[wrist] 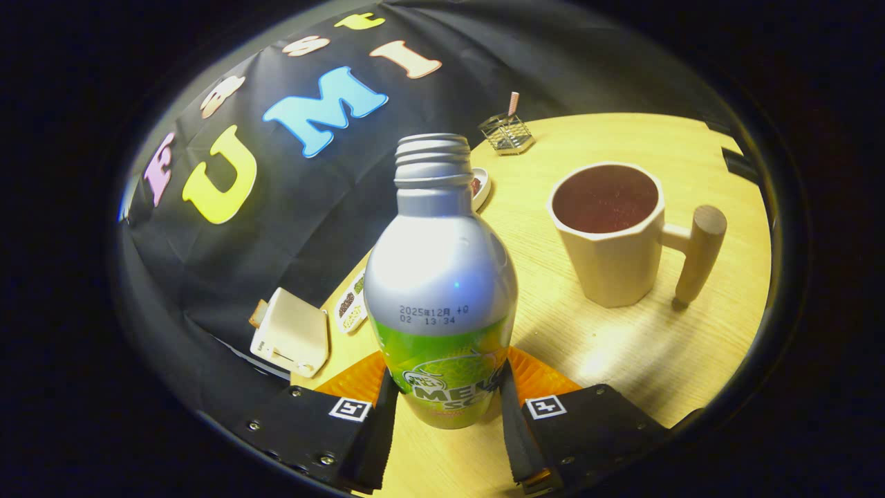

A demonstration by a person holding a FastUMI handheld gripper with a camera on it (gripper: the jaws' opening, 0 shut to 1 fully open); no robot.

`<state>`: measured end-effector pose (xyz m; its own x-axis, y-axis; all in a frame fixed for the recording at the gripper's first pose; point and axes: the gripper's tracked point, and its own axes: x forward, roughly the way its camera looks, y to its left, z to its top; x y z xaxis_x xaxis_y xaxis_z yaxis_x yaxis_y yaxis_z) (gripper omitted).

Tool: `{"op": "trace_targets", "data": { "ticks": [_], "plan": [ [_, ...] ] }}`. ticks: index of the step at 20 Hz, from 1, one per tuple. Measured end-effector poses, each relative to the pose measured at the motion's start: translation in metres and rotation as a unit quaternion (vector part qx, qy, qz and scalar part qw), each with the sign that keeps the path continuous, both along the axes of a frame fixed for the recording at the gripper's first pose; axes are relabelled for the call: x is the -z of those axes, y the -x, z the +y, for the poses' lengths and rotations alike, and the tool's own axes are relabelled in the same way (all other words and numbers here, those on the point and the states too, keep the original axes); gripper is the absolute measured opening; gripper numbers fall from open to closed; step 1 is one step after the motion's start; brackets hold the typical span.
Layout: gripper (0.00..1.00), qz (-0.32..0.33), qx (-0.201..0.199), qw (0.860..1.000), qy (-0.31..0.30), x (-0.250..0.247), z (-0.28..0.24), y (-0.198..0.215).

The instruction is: Take the bottle from table, then pour the juice into the cup, finally place the bottle on the coaster

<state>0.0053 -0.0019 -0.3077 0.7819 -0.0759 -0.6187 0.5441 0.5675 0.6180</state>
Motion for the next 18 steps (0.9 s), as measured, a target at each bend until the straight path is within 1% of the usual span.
{"op": "trace_targets", "data": {
  "ticks": [5,11,18],
  "plan": [
    [0.68,0.012,-0.021,0.997,0.069,0.002,0.001,-0.015],
    [0.68,0.024,-0.043,0.99,0.134,0.006,-0.001,-0.039],
    [0.68,0.02,-0.031,0.986,0.165,0.008,-0.005,-0.073]
  ]
}}
